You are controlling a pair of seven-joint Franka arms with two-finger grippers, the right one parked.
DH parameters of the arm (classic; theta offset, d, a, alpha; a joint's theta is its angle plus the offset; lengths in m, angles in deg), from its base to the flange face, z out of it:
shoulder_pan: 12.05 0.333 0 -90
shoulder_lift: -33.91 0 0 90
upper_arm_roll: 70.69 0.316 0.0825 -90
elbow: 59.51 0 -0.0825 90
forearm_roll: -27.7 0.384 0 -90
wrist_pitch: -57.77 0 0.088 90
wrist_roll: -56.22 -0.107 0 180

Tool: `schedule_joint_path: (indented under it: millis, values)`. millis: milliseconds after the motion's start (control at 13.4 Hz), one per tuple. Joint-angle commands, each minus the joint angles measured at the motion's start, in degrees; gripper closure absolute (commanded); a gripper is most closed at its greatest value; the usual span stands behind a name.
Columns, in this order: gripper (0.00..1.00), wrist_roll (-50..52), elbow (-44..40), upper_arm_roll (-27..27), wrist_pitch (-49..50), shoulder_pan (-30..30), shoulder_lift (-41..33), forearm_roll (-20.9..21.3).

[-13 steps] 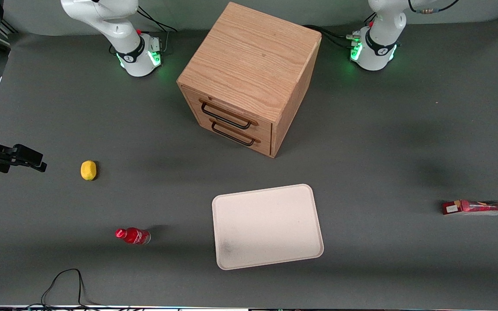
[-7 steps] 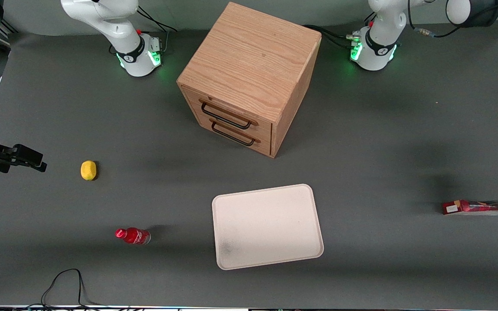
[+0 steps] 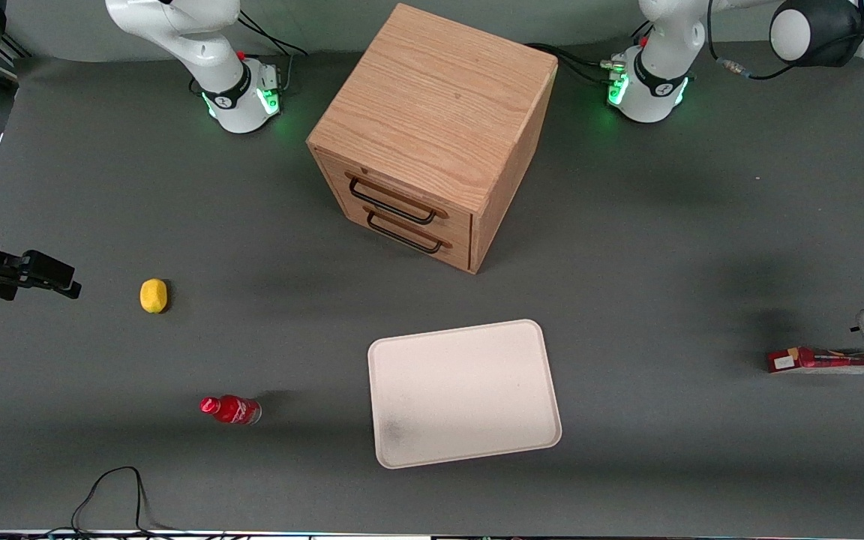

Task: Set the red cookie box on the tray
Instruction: 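Lower the left gripper onto the red shortbread box and close on it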

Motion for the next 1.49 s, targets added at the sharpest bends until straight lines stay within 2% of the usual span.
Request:
schedule_joint_path:
  millis: [0,74,149,298,372,745,894,1117,1415]
  values:
    - [0.06,-1.53,-1.37,-0.02,-1.71,0.28,2.31,-1.83]
    - [0.14,-1.53,-1.37,-0.02,-1.71,0.28,2.74,-1.83]
    - [0.28,-1.71,-1.46,-0.02,-1.71,0.36,3.1,-1.83]
    - [0.71,-3.63,-1.46,-0.02,-2.23,0.36,3.54,-1.83]
    - [1.0,-6.6,-1.54,-0.02,-3.46,0.19,3.54,-1.57]
    - [1.0,-5.58,-2.86,-0.02,-3.56,-0.25,3.63,-1.92]
    - [1.0,-0.95,-3.56,0.07,-1.2,-0.78,2.67,-1.83]
    - [1.0,17.38,-3.31,0.07,9.68,-2.09,-2.85,-1.74]
    - [1.0,42.7,-1.73,0.16,19.53,-5.7,-10.51,-1.3]
